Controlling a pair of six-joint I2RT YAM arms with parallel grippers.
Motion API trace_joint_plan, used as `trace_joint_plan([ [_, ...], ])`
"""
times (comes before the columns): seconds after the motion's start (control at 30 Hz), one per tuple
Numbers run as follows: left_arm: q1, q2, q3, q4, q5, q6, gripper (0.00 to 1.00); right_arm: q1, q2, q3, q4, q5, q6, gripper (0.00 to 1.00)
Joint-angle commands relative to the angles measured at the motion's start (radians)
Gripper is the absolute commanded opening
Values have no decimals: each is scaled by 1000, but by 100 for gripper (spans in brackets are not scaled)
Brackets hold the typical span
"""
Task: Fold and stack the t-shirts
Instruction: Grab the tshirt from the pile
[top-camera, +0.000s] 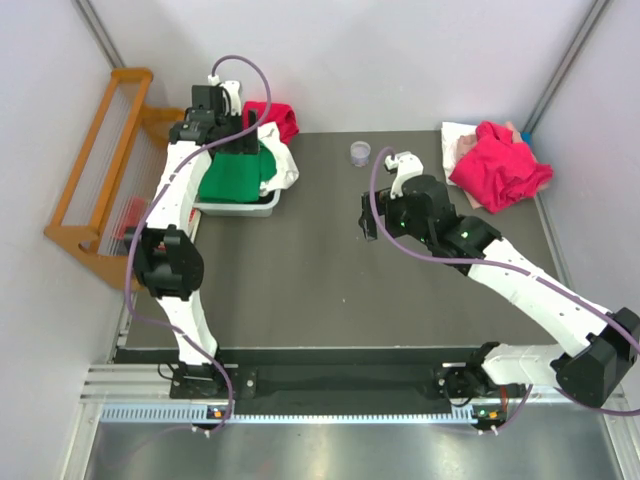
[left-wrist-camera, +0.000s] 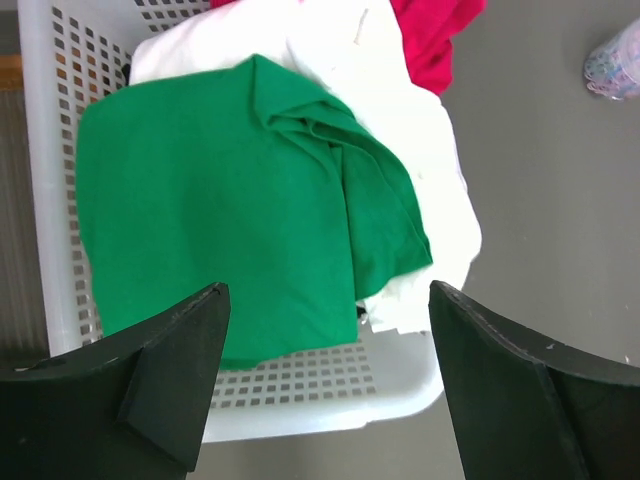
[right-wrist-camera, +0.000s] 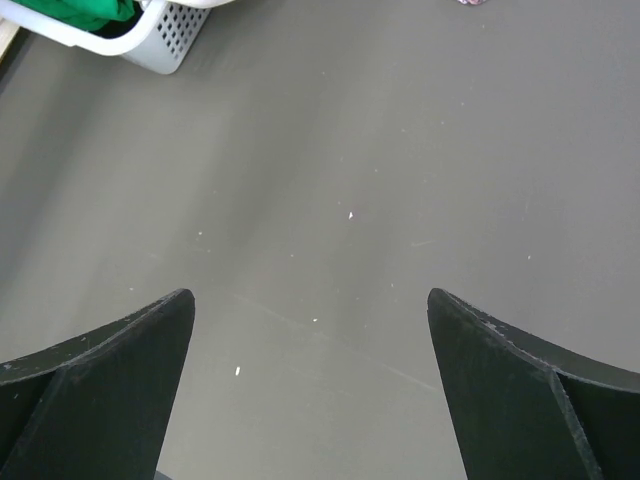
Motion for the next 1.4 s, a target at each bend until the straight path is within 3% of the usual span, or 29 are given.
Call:
trace_joint_plan([
  [0.0,2,51,126,-27,-42,-4,85,16,-26,-2,24,9,0,100],
  [0.37,10,82,149,0,-53,-15,84,17,-2,10,28,-5,4,100],
  [0.6,19,200,274,-47,-57,-7,85,17,1,30,19,-8,-5,100],
  [0.8,45,295,266,-55,-45,-19,83,17,17,32,19,0,-16,100],
  [1.37,30,360,232,19,29,-18,80,17,81,27,48,-66,-5,100],
])
